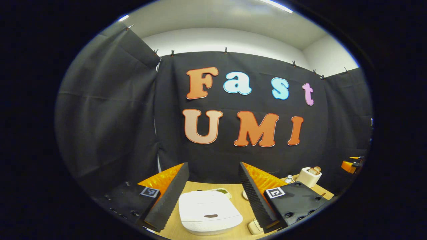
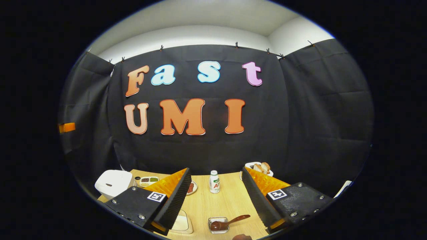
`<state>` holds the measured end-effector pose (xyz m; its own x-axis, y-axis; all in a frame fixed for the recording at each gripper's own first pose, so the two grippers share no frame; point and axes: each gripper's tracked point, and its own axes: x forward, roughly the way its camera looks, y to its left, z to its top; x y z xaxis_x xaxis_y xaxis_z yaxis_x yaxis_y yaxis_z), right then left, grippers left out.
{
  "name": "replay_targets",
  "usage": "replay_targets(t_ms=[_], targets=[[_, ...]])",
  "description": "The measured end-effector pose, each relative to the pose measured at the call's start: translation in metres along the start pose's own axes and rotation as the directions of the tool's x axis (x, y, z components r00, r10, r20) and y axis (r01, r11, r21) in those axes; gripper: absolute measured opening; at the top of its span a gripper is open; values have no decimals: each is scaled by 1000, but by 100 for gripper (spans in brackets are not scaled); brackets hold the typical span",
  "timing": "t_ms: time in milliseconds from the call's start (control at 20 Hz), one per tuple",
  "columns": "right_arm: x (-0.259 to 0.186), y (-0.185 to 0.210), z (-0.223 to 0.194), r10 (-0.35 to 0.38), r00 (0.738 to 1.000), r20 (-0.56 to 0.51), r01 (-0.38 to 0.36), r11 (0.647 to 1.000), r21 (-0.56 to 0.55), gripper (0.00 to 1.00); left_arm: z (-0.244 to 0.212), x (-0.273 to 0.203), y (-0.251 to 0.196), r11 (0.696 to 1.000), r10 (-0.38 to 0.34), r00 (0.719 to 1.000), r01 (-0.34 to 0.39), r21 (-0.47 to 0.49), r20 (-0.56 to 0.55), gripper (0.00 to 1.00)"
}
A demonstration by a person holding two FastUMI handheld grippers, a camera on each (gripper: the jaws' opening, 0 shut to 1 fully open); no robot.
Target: Close the left gripper, press the button to open the rice cooker; take a wooden spoon from the chopstick holder with the right hand, scoop a spoonful of rice and pour it into the rice cooker, then put the wooden spoon back into the chopstick holder.
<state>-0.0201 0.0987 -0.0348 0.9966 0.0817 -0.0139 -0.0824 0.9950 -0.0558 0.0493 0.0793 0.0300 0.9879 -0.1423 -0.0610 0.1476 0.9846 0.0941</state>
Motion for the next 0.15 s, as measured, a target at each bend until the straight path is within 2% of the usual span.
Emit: replay_targets(t_ms=[150], targets=[[1,-2,2,3,1000,7,-3,1000,3,95,1,-3,2,999,6,1000,-6,-33,12,100]])
